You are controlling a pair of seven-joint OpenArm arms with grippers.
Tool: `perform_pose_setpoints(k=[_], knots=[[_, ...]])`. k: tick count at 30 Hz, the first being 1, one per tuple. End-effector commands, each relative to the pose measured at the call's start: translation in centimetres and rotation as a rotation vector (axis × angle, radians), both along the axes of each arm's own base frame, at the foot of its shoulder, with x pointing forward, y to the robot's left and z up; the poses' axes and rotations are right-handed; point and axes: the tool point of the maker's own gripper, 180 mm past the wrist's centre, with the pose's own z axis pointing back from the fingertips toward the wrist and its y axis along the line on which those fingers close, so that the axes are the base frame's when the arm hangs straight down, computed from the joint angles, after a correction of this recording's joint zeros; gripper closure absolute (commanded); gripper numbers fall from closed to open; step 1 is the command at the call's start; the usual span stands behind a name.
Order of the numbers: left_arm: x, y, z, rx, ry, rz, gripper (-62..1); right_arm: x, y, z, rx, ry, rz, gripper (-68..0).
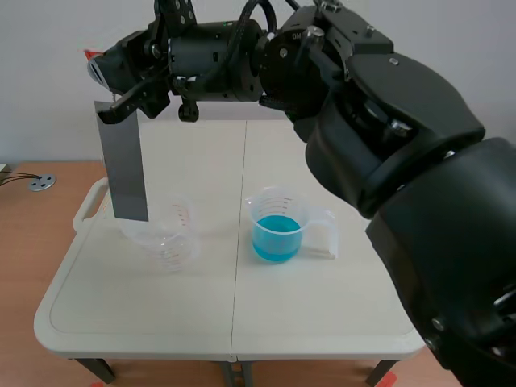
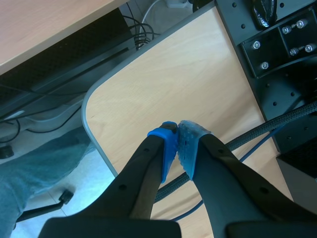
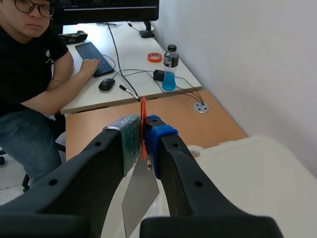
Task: Hold the metal plate by the orange handle, dip it into the blue solution, take it out and point at it, then put the plate back in the beaker on the left.
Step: 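Put the plate into the left beaker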
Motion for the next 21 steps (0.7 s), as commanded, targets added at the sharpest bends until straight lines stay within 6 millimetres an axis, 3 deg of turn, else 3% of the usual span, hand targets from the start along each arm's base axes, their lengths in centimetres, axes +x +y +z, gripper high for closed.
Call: perform_pose_setpoints(k=[1, 21], knots=[[0.0, -0.5, 0.3, -0.017, -0.007, 0.004, -4.1, 0.3, 0.2, 1.3, 0.038, -0.02, 0.009, -1.5], [0.0, -0.5, 0.2, -0.016, -0.005, 0.004, -4.1, 1.0, -0.1, -4.0, -0.016, 0.096, 0.002, -1.5]])
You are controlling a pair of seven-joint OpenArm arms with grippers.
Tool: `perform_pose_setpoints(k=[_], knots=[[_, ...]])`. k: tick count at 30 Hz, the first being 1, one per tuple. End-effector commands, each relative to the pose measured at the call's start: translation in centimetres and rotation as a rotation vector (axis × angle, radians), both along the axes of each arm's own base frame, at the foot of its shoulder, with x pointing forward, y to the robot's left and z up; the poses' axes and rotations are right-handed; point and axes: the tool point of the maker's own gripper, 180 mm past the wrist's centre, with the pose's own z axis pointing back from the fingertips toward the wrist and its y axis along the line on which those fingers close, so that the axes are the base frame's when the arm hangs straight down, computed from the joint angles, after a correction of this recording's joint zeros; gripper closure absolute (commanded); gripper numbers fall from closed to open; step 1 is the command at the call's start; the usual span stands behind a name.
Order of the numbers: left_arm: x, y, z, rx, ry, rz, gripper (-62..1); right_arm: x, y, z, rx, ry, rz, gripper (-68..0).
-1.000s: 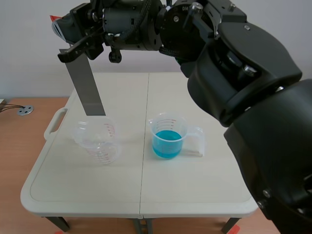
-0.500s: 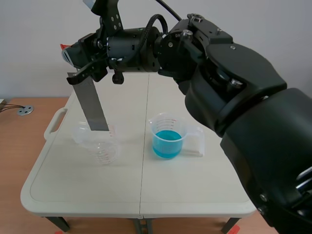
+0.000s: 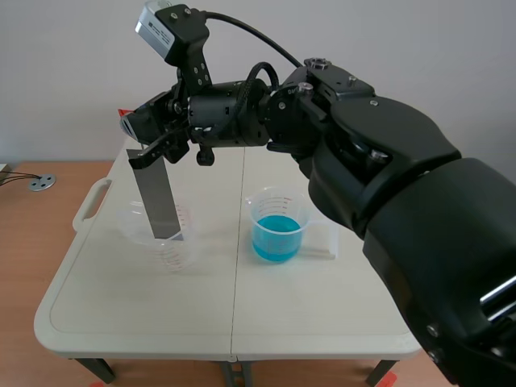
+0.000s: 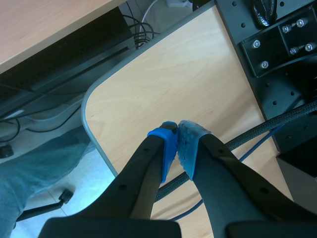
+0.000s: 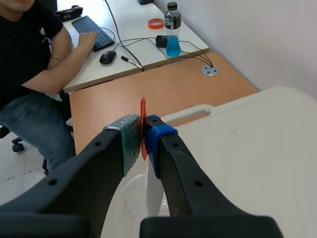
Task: Hold the metal plate by the orange handle, dip it into the blue solution, take it out and point at it, then put the plate back in the beaker on the left.
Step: 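Put the plate into the left beaker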
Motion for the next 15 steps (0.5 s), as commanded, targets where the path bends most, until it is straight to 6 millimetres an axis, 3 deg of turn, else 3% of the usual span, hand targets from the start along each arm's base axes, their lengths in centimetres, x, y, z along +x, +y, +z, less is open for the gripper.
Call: perform_pose_setpoints(k=[1, 8, 15], knots=[[0.0, -0.5, 0.3, -0.017, -0.007, 0.004, -4.1, 0.3, 0.4, 1.5, 0.04, -0.025, 0.006, -1.5], [0.2, -0.5, 0.3, -0.02, -0.012, 0.005, -4.1, 0.4, 0.1, -0.4, 0.018, 0.007, 0.005, -1.5], [1.6, -0.5, 0.3, -0.018, -0.04, 0.004, -4.1, -0.3, -0.1, -2.5, -0.014, 0.03, 0.0, -1.5]])
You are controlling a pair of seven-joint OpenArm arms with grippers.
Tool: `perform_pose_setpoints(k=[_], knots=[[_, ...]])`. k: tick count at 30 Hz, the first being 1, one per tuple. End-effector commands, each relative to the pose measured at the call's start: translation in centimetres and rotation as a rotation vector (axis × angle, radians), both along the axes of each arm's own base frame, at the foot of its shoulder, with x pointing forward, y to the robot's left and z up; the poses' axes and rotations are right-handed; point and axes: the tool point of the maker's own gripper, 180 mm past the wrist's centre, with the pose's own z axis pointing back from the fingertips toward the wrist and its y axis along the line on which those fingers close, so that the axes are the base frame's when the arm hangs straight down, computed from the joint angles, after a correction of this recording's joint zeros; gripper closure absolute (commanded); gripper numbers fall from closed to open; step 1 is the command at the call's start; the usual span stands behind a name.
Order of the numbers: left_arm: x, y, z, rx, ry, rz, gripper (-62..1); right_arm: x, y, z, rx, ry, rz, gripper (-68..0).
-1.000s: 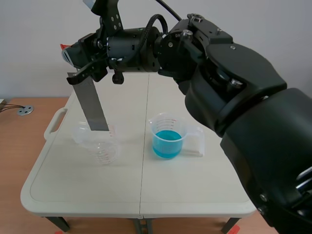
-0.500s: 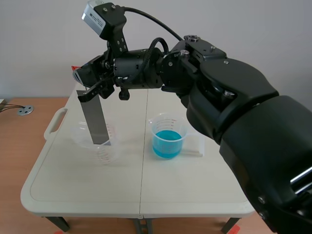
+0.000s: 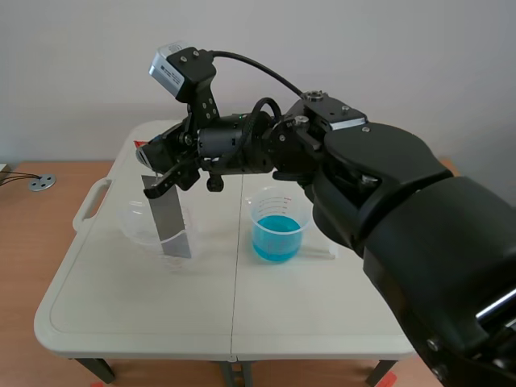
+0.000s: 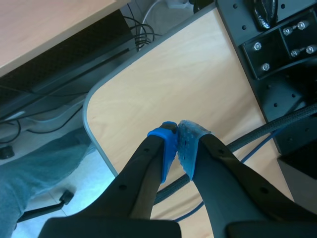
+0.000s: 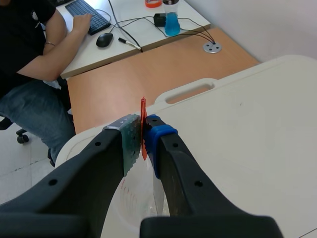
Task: Hold the metal plate by the orange handle, dip it into the blue solution, take it out and point at it, then put the plate back in the beaker on the left.
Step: 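Put the plate into the left beaker, then return to the home posture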
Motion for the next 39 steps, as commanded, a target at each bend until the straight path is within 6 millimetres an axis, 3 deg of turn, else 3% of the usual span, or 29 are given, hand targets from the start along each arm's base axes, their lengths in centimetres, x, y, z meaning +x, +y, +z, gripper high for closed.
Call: perform_pose_setpoints(k=[1, 6, 15, 21, 24, 26, 28, 30, 31, 32, 39], knots=[[1.0, -0.5, 0.3, -0.018, -0.028, 0.004, -4.1, -0.2, 0.5, 1.0, 0.034, -0.022, 0.017, -1.5], [2.3, -0.5, 0.4, -0.018, -0.053, 0.004, -4.1, -0.6, 0.5, 0.3, 0.019, -0.015, 0.019, -1.5], [2.2, -0.4, 0.3, -0.014, -0.048, 0.003, -4.1, -0.5, 0.4, 0.3, 0.017, -0.019, 0.017, -2.2], [2.2, -0.4, 0.3, -0.014, -0.048, 0.003, -4.3, -0.3, 0.3, 0.4, 0.014, -0.021, 0.015, -18.7], [2.2, -0.4, 0.3, -0.014, -0.047, 0.003, -4.4, -0.1, 0.2, 0.5, 0.006, -0.027, 0.016, -32.1], [2.2, -0.4, 0.3, -0.013, -0.047, 0.002, -10.9, 0.1, 0.2, 0.7, 0.009, -0.031, 0.006, -43.5], [2.0, -0.3, 0.2, -0.006, -0.034, 0.001, -27.6, 1.2, -0.4, 0.8, 0.008, -0.03, -0.054, -52.5], [1.9, -0.2, 0.1, -0.001, -0.026, 0.0, -49.3, 2.3, -1.2, 0.8, 0.007, -0.029, -0.116, -64.0], [1.9, -0.2, 0.1, -0.001, -0.026, 0.001, -58.0, 2.8, -1.7, 0.7, 0.006, -0.028, -0.142, -66.7], [1.9, -0.3, 0.1, -0.001, -0.026, 0.001, -62.3, 3.3, -2.1, 0.8, 0.006, -0.028, -0.167, -66.4], [1.8, -0.8, 0.0, -0.014, -0.025, 0.01, -62.3, 5.2, -4.9, 0.9, 0.012, -0.029, -0.256, -66.5]])
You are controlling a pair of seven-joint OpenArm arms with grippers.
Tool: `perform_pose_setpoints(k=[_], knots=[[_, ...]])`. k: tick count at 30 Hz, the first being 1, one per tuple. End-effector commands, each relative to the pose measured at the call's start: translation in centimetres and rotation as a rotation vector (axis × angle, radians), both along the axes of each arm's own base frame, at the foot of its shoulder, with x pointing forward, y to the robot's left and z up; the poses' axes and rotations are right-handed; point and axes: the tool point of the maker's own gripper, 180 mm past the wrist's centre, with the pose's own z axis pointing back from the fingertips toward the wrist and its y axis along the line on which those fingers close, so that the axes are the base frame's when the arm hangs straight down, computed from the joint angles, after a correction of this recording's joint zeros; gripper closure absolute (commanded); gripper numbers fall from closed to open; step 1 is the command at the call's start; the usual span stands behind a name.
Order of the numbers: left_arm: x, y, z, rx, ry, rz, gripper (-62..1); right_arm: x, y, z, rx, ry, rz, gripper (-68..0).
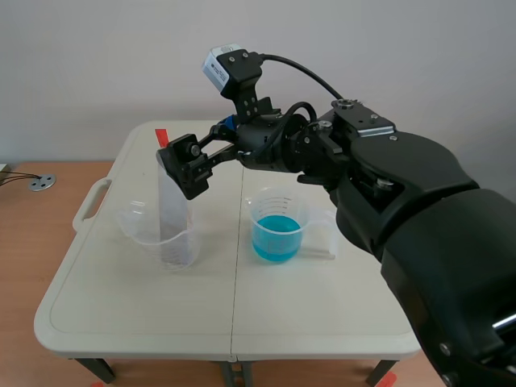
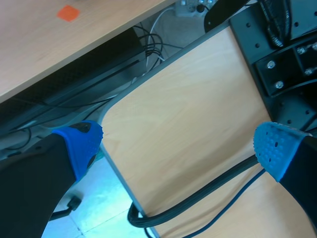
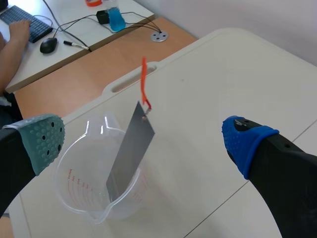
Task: Hold the metal plate by the orange handle, dip it into the blue solution, take it out and point at it, then put the plate back in the beaker on the left.
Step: 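Return to the home posture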
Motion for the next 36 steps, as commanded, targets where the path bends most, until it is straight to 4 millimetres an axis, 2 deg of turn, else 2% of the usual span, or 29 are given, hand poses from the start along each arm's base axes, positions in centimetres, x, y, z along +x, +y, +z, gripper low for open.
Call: perform_pose_setpoints(k=[1, 7, 11, 13, 15, 18, 22, 26, 30, 36], knots=[[0.0, -0.7, 0.3, -0.024, -0.008, 0.004, -62.3, 1.1, -0.4, 2.0, 0.021, -0.052, -0.005, -66.5], [0.0, -0.7, 0.3, -0.024, -0.009, 0.005, -62.3, 1.5, -2.9, 2.8, -0.002, -0.093, -0.026, -66.5], [-0.6, -0.4, 0.1, 0.001, 0.012, -0.031, -62.3, 1.1, -4.6, 3.6, 0.004, -0.117, -0.033, -66.5], [-0.2, 0.4, 0.5, 0.007, 0.002, -0.01, -62.3, 0.6, -5.6, 3.8, -0.001, -0.13, -0.038, -66.5], [0.9, 1.5, 1.6, -0.011, -0.046, 0.05, -62.3, -0.1, -6.7, 4.0, -0.006, -0.146, -0.047, -66.5], [3.6, 3.7, 4.3, -0.015, -0.146, 0.113, -62.3, -1.1, -8.1, 4.3, -0.016, -0.166, -0.064, -66.5], [7.7, 6.7, 9.0, 0.0, -0.292, 0.169, -62.3, -3.0, -9.5, 4.5, -0.041, -0.182, -0.058, -66.5], [11.9, 8.3, 13.9, 0.031, -0.448, 0.153, -62.3, -4.7, -10.9, 4.9, -0.037, -0.186, -0.068, -66.5], [15.3, 7.8, 18.5, 0.044, -0.592, 0.1, -62.3, -6.3, -12.3, 5.1, -0.04, -0.179, -0.076, -66.5], [18.3, 3.6, 23.7, -0.004, -0.74, -0.031, -62.3, -8.7, -14.1, 5.0, -0.051, -0.158, -0.078, -66.5]])
